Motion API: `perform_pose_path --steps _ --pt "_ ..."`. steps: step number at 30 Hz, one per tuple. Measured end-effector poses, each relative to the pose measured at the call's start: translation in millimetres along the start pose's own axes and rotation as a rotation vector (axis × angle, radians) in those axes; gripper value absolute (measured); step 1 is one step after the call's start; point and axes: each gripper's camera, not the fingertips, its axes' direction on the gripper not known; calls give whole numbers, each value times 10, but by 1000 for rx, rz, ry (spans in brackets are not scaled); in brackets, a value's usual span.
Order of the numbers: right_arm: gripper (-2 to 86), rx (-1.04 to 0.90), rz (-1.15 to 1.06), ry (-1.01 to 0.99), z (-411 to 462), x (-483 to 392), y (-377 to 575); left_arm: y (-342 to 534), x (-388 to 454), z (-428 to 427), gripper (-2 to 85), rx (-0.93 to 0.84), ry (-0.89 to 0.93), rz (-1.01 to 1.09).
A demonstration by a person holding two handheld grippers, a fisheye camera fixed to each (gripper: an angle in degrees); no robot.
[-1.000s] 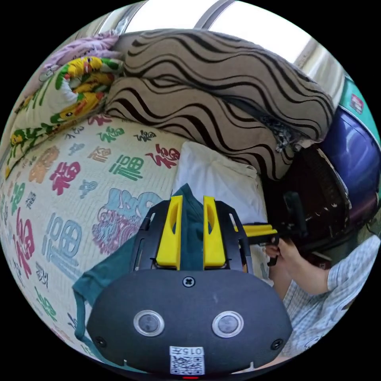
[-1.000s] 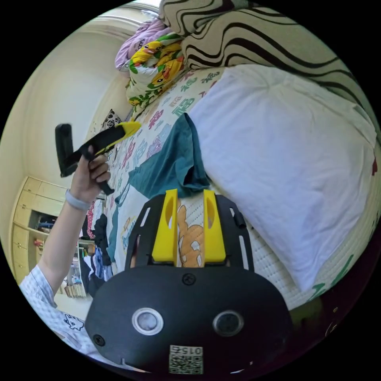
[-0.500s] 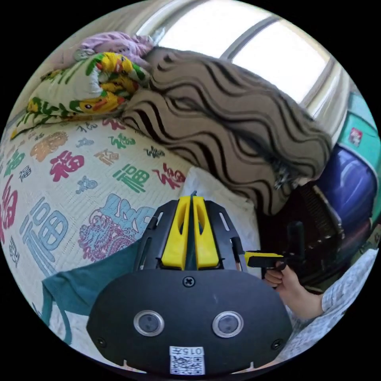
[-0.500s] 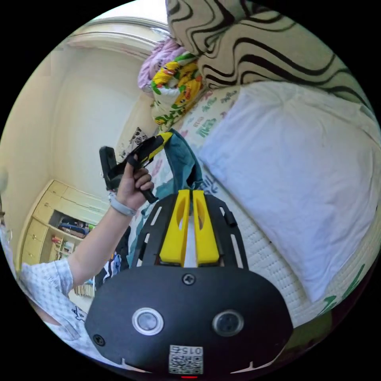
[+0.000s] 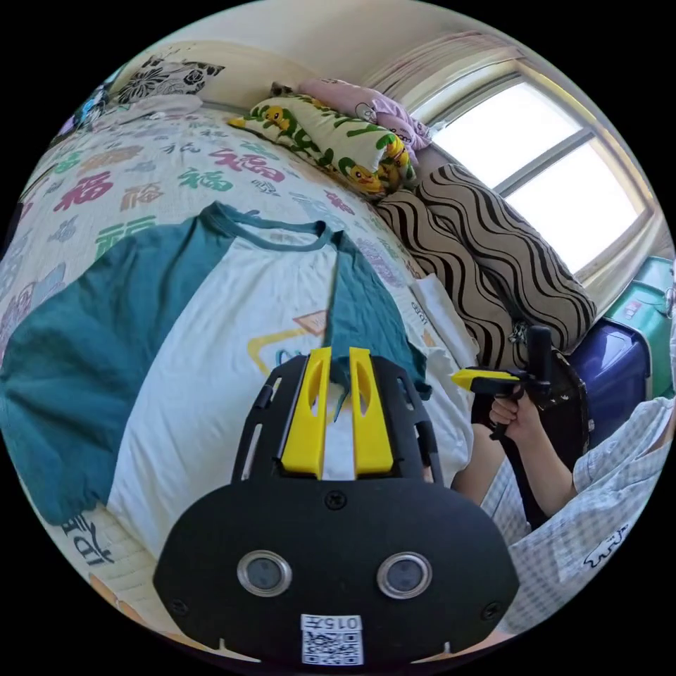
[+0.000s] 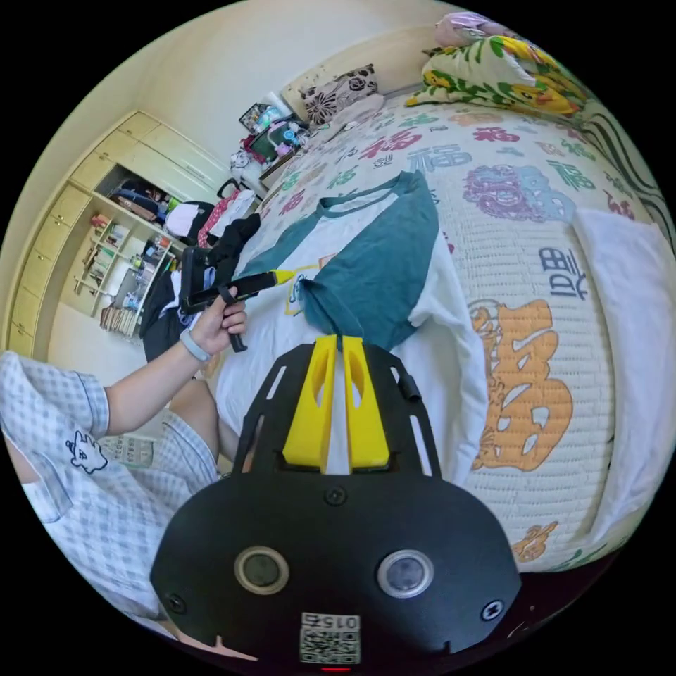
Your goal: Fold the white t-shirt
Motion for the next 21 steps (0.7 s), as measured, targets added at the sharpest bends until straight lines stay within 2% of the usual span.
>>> perform_pose_path --steps 7,10,14,16,19,21 --pt "5 103 32 43 -12 49 -242 -221 205 131 55 42 6 119" --pt "5 -5 16 74 290 70 -380 -297 284 489 43 -110 35 178" --pt "16 -246 -54 16 686 56 -205 -167 263 754 24 -328 -110 191" --pt "27 -303 -44 78 774 73 -86 -117 225 729 24 -345 -125 175" --pt "51 -146 91 43 574 280 -12 -193 173 581 41 -255 -144 129" --pt "107 7 291 -70 388 665 -35 -421 137 527 62 -131 -73 92"
